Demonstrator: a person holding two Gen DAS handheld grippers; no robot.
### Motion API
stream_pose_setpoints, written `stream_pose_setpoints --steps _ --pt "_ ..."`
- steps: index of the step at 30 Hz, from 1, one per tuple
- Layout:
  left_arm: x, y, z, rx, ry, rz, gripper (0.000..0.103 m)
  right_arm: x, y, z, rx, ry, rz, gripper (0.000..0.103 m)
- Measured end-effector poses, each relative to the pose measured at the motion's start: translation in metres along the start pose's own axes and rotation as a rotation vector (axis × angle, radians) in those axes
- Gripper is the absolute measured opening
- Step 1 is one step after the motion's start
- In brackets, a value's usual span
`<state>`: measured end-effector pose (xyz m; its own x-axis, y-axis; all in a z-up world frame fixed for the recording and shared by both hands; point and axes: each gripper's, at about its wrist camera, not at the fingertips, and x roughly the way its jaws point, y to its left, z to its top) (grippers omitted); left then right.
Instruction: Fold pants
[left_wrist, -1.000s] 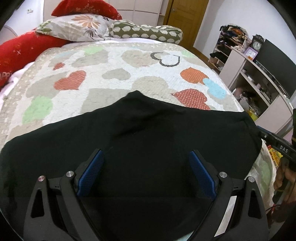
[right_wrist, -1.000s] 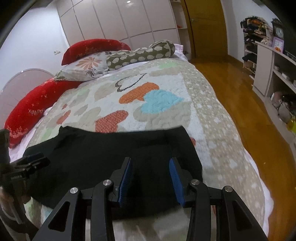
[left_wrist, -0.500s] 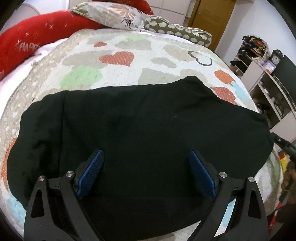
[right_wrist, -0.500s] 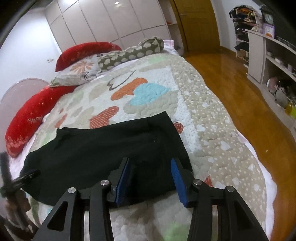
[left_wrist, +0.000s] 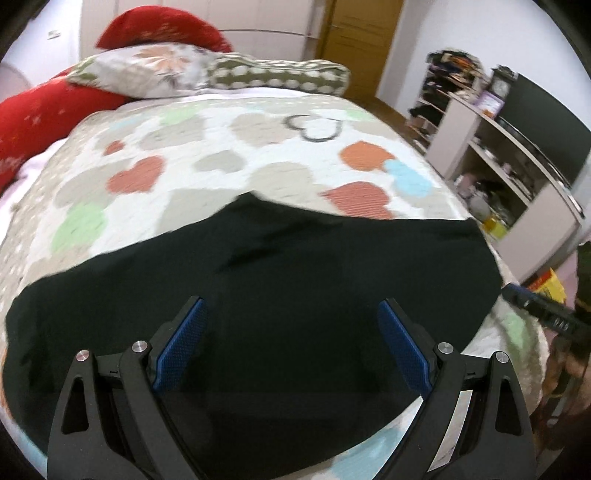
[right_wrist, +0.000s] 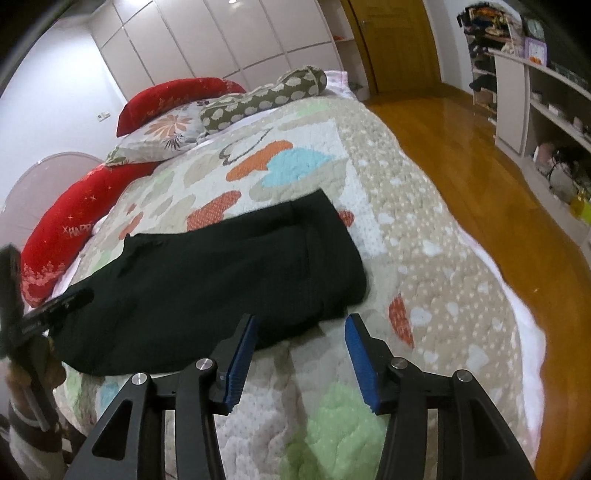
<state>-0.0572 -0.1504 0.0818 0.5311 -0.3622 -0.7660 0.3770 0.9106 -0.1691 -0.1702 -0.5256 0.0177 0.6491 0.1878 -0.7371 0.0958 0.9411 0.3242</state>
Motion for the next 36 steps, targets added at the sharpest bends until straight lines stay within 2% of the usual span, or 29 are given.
stream_pose_setpoints --steps 8,10,15,22,26,30,33,34,35,36 --pt "0.029 -0.048 0.027 0.080 0.054 -0.116 0.093 0.009 -0.007 -0.004 0.047 0.019 0.060 0.054" --pt "0.041 -0.059 0.034 0.107 0.083 -0.134 0.093 0.011 -0.007 -0.004 0.049 0.022 0.075 0.060" --pt "0.071 -0.085 0.055 0.172 0.168 -0.240 0.093 0.016 -0.007 -0.004 0.053 0.021 0.097 0.063" --pt "0.107 -0.135 0.079 0.305 0.206 -0.321 0.093 0.025 -0.008 0.000 0.063 -0.009 0.129 0.071" --pt "0.134 -0.162 0.089 0.349 0.247 -0.375 0.093 0.032 -0.006 0.001 0.060 -0.042 0.146 0.076" --pt "0.166 -0.182 0.090 0.378 0.309 -0.375 0.093 0.033 -0.007 0.001 0.063 -0.080 0.168 0.078" --pt "0.172 -0.192 0.089 0.415 0.292 -0.378 0.093 0.037 -0.010 0.003 0.075 -0.107 0.184 0.078" --pt "0.172 -0.194 0.089 0.422 0.289 -0.394 0.091 0.037 -0.010 0.004 0.082 -0.115 0.185 0.073" --pt "0.172 -0.196 0.090 0.427 0.293 -0.415 0.075 0.039 -0.011 0.005 0.090 -0.120 0.181 0.067" --pt "0.172 -0.200 0.089 0.434 0.299 -0.437 0.052 0.042 -0.012 0.006 0.102 -0.121 0.170 0.052"
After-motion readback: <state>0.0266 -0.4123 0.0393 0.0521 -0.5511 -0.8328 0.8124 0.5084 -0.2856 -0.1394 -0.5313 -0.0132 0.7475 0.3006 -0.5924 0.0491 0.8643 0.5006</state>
